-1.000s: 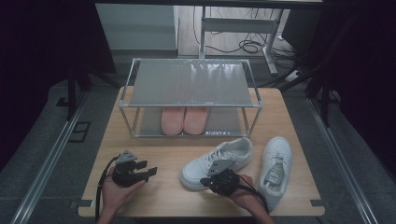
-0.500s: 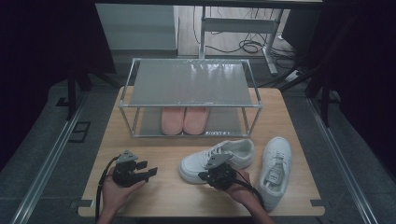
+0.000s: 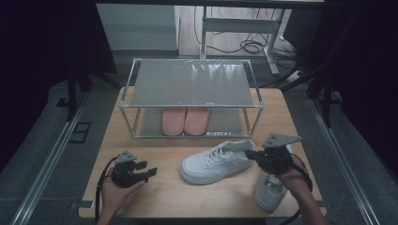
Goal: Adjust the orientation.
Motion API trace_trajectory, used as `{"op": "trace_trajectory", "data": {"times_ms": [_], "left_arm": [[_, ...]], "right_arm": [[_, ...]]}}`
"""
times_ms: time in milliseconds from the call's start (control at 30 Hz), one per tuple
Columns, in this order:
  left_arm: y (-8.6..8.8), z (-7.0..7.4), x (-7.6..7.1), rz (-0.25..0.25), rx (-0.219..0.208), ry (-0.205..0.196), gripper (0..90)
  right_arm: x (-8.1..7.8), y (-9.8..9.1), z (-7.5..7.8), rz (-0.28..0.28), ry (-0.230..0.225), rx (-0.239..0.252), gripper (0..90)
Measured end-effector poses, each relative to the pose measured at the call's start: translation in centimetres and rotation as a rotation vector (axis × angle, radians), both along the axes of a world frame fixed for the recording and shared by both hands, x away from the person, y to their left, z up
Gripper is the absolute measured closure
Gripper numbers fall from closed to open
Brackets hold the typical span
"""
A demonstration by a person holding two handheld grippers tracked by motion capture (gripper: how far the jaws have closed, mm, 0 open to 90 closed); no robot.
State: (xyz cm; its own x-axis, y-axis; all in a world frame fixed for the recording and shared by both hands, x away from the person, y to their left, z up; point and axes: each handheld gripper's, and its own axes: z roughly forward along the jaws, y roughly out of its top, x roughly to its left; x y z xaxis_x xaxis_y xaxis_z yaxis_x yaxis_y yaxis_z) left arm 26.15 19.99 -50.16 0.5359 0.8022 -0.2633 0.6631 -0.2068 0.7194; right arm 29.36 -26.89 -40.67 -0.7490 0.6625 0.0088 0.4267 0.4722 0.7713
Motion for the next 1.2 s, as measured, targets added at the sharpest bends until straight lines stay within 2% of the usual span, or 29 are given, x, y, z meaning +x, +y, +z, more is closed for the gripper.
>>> {"op": "trace_trajectory", "data": {"times_ms": [100,200,300,500,733,867,1200], "left_arm": [[-0.1,0.0,0.0,-0.005,0.001,0.001,44.4],[-0.1,0.0,0.0,-0.005,0.004,0.000,44.3],[-0.3,0.0,0.0,0.001,0.025,-0.007,44.3],[-0.3,0.1,-0.1,-0.003,0.022,-0.009,44.3],[-0.1,0.2,-0.1,0.000,0.009,-0.014,44.5],[-0.2,0.1,-0.1,-0.002,0.013,-0.009,44.5],[-0.1,0.0,-0.1,-0.002,0.015,-0.006,44.5]], "right_arm": [[1.9,-1.6,-0.3,-0.046,0.025,-0.013,90.0],[3.7,-2.5,-0.9,-0.077,0.057,-0.037,90.0],[5.1,-2.7,-1.5,-0.082,0.095,-0.038,90.0],[7.1,-2.6,-2.2,-0.100,0.129,-0.064,90.0],[8.9,-2.0,-2.8,-0.104,0.168,-0.118,90.0],[9.7,-1.7,-3.3,-0.108,0.180,-0.131,90.0],[10.3,-1.2,-4.1,-0.091,0.207,-0.155,90.0]]}}
